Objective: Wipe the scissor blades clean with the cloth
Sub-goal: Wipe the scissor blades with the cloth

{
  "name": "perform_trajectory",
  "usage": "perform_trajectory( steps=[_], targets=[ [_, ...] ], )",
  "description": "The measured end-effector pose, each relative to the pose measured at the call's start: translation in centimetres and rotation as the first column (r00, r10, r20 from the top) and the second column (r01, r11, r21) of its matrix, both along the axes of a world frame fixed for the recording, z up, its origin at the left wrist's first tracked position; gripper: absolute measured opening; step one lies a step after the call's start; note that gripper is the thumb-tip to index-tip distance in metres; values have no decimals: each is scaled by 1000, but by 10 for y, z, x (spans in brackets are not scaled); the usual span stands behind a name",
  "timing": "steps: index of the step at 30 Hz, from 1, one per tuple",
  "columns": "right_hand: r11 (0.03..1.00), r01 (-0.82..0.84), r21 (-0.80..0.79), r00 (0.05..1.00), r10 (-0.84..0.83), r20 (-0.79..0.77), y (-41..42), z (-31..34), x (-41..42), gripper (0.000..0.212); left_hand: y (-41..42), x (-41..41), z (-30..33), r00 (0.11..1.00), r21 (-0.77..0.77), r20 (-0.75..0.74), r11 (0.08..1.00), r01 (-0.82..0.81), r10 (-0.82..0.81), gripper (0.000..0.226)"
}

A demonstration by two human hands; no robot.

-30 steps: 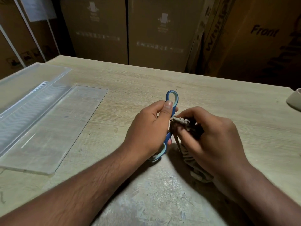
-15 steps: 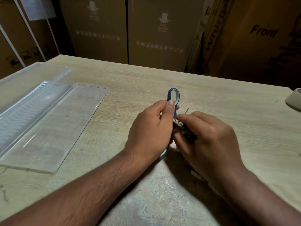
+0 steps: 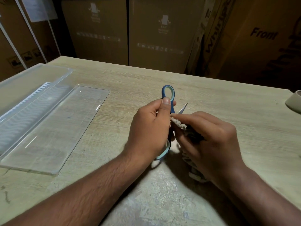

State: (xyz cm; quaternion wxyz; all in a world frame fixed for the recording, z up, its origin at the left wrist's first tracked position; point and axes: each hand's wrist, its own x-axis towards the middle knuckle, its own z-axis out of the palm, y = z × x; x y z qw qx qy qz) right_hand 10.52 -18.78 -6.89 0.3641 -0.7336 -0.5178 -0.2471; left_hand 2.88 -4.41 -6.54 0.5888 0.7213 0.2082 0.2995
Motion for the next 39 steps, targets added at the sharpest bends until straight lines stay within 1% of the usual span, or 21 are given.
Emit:
perform_trajectory(
  steps=[3,5,7,9,11,12,14,16,19,22,24,26,28,30,33,36,37,39],
  targets=[
    [998,51,23,994,-48,-101,-5,5,3,21,3,-3,6,1000,-67,5,998,5,-5,36],
    [999,34,-1,998,-34,-57,-4,4,3,20,2,-5,6,1000,-46,1,999,13,-13,36],
    [999,26,-46,1000,-25,15,0,2,2,22,0,-4,3,1000,38,-28,999,6,-5,37],
    [995,30,-91,996,-22,81,3,-1,1,23,-1,-5,-1,999,159,-49,987,-13,21,41],
    [991,56,-125,991,-40,129,2,-3,1,22,-2,-4,-3,997,233,-70,972,-19,36,41],
    [990,72,-125,990,-56,126,2,-4,2,21,-3,-4,-4,996,253,-79,967,-16,37,40],
    [992,86,-94,996,-82,45,2,-4,2,20,-4,-3,-4,996,283,-87,959,-8,34,39],
    [995,64,-78,998,-66,-20,4,-5,-1,20,-5,-3,-5,995,300,-90,954,-9,38,39],
    [993,57,-103,998,-57,0,6,-4,-6,22,-6,-3,-4,994,278,-94,960,-18,46,38],
    [995,85,-58,992,-90,-90,6,-1,-2,20,-5,-3,-2,997,217,-68,976,-12,28,39],
    [995,91,-32,990,-94,-103,5,1,-2,20,-7,-4,-2,999,183,-50,983,-3,12,38],
    [998,62,-31,995,-64,-75,7,-2,-6,20,-8,-3,-3,997,207,-67,978,-11,25,38],
    [998,44,-41,997,-46,-63,10,-4,-8,22,-8,-2,-4,998,196,-62,980,-17,30,39],
    [998,50,-30,994,-53,-91,11,-3,-6,20,-8,-3,-2,998,189,-56,982,-21,32,38],
    [996,89,7,987,-87,-133,8,0,-3,11,-7,-5,0,998,154,-65,988,17,-7,37],
    [998,48,-36,993,-51,-108,5,-2,-3,14,-8,-4,-1,997,214,-77,977,23,-6,41],
    [998,24,-54,994,-30,-103,4,-3,-3,16,-8,-4,-2,998,210,-70,977,21,-6,40],
    [999,26,-40,989,-32,-143,5,-3,3,14,-7,-5,-1,999,129,-42,991,22,-17,35]
  ],
)
